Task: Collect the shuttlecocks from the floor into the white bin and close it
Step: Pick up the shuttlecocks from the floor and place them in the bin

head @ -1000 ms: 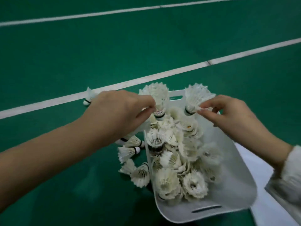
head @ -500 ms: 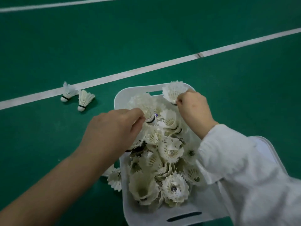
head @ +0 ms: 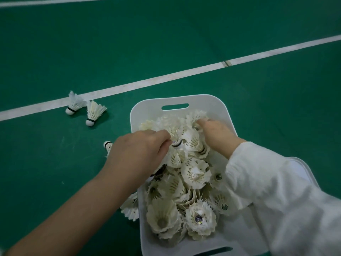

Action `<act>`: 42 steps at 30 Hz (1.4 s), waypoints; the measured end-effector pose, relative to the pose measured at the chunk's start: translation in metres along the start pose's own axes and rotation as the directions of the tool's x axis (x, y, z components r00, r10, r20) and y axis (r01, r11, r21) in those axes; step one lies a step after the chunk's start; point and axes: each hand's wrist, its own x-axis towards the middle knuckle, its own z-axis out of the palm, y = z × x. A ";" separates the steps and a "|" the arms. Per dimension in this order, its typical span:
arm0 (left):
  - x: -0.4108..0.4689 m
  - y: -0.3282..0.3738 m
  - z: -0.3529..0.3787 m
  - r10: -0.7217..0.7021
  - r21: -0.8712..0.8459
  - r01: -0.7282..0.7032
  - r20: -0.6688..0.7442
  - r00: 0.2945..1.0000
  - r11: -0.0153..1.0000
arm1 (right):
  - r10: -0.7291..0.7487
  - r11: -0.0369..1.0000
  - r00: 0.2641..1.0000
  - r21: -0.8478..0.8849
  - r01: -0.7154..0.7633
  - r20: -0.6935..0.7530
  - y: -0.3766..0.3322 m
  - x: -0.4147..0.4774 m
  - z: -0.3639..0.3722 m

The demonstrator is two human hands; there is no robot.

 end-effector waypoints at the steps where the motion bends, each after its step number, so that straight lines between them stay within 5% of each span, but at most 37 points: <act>1: 0.001 0.001 0.001 0.000 -0.007 0.000 0.007 1.000 1.000 | 0.005 1.000 1.000 0.012 -0.005 -0.029 0.000 -0.007 -0.006; 5: 0.003 0.003 0.001 0.020 -0.015 -0.020 0.012 1.000 1.000 | -0.079 0.964 0.930 0.210 0.162 -0.358 0.001 -0.046 -0.032; 7: 0.005 0.007 -0.002 0.034 -0.031 -0.033 0.027 0.999 0.999 | -0.228 0.863 0.941 0.397 0.313 -0.249 -0.009 -0.067 -0.044; 10: 0.008 0.012 -0.003 0.012 -0.074 -0.006 0.083 0.996 0.997 | -0.377 0.860 0.920 0.327 0.392 -0.110 -0.019 -0.071 -0.035; 12: 0.006 0.016 -0.006 -0.010 -0.132 0.026 0.122 0.992 0.991 | -0.336 0.889 0.914 0.246 0.387 -0.226 -0.019 -0.066 -0.029; 16: 0.001 0.014 -0.028 -0.132 -0.390 0.179 0.146 0.981 0.903 | 0.039 0.925 0.877 0.350 0.151 -0.480 0.002 -0.060 -0.041; 20: -0.012 -0.002 -0.031 -0.112 -0.370 0.153 0.129 0.985 0.916 | 0.084 0.983 0.928 0.183 -0.017 -0.364 0.005 -0.036 -0.025; 29: -0.020 -0.013 -0.010 0.004 -0.244 0.018 0.091 0.996 0.970 | 0.068 0.998 0.992 0.020 -0.067 -0.103 0.005 0.002 0.003; 34: -0.015 -0.009 -0.006 0.002 -0.294 0.021 0.079 0.997 0.955 | -0.057 0.979 0.957 0.170 0.109 -0.283 -0.008 -0.059 -0.030; 36: -0.014 -0.005 -0.005 0.000 -0.316 0.025 0.078 0.997 0.948 | -0.224 0.909 0.956 0.313 0.275 -0.189 -0.026 -0.089 -0.036; 38: -0.014 -0.001 -0.004 0.034 -0.327 -0.006 0.080 0.996 0.945 | -0.356 0.887 0.929 0.275 0.371 -0.106 -0.039 -0.098 -0.027; 42: -0.012 0.001 -0.010 0.074 -0.321 -0.039 0.100 0.992 0.946 | -0.167 0.937 0.939 0.248 0.246 -0.302 -0.031 -0.071 -0.015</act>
